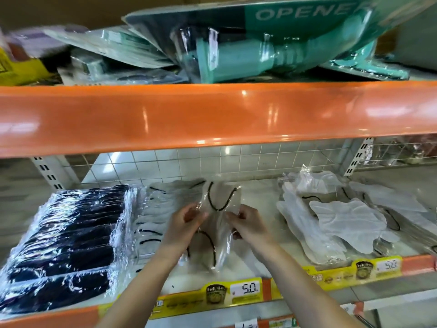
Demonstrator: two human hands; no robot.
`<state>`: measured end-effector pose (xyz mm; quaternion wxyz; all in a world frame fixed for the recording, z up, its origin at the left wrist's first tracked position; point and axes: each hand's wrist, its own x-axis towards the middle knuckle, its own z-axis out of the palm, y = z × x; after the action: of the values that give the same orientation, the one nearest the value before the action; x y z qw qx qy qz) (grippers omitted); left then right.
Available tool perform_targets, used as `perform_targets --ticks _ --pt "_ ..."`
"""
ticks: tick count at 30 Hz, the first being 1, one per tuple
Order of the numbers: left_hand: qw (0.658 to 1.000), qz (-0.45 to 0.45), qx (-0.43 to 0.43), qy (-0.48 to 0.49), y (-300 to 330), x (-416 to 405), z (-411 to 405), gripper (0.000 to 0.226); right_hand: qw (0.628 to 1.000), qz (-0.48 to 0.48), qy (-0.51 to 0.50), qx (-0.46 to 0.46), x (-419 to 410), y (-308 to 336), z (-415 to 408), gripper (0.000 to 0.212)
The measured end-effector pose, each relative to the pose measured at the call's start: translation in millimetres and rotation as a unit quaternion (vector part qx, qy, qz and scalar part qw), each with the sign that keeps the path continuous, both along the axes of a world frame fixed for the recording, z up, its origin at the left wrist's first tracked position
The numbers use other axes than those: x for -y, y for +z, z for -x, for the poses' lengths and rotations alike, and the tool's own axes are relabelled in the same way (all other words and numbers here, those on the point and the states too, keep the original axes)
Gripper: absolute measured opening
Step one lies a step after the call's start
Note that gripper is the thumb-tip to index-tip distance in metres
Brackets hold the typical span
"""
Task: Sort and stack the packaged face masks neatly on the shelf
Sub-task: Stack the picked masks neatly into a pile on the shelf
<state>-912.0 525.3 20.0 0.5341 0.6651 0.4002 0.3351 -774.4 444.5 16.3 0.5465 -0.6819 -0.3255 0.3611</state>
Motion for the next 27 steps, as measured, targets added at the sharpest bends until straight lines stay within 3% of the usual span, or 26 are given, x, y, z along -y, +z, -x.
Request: perform_targets --ticks 4,7,10,12,15,17,20,22,24,25,27 --pt "0.983 -0.102 -0.125 0.092 -17 -10 14 0.037 0.972 -0.068 -0.097 -0.204 -3 -5 11 0.011" --pt "0.919 -0.309 -0.171 0.175 -31 -9 32 0.043 0.941 -0.096 -0.111 -0.305 -3 -14 18 0.014" --pt "0.856 -0.476 -0.168 0.111 -40 0 37 0.044 0.928 -0.092 -0.101 -0.346 -5 -21 29 0.006" --pt "0.839 -0.501 -0.209 0.037 -44 7 36 0.048 0.929 -0.089 -0.079 -0.35 -9 -26 38 0.005" --pt "0.83 -0.505 -0.237 0.004 -42 10 40 0.037 0.939 -0.064 -0.06 -0.332 -13 -27 52 0.021" --pt "0.834 -0.503 -0.227 0.014 -38 8 49 0.036 0.966 -0.022 -0.073 -0.247 -13 -26 55 0.04" --pt "0.824 -0.517 -0.231 0.017 -36 4 63 0.037 0.992 -0.018 -0.123 0.018 -5 -22 48 0.048" --pt "0.812 -0.532 -0.241 0.004 -41 2 73 0.035 0.954 -0.083 -0.134 0.256 2 -27 40 0.046" --pt "0.805 -0.535 -0.258 -0.011 -49 2 83 0.032 0.878 -0.117 -0.078 0.458 7 -38 33 0.035" --pt "0.802 -0.533 -0.27 -0.016 -54 3 88 0.031 0.858 -0.123 -0.025 0.498 9 -44 31 0.03" --pt "0.8 -0.522 -0.294 -0.025 -63 8 95 0.031 0.864 -0.124 0.081 0.481 13 -50 36 0.024"
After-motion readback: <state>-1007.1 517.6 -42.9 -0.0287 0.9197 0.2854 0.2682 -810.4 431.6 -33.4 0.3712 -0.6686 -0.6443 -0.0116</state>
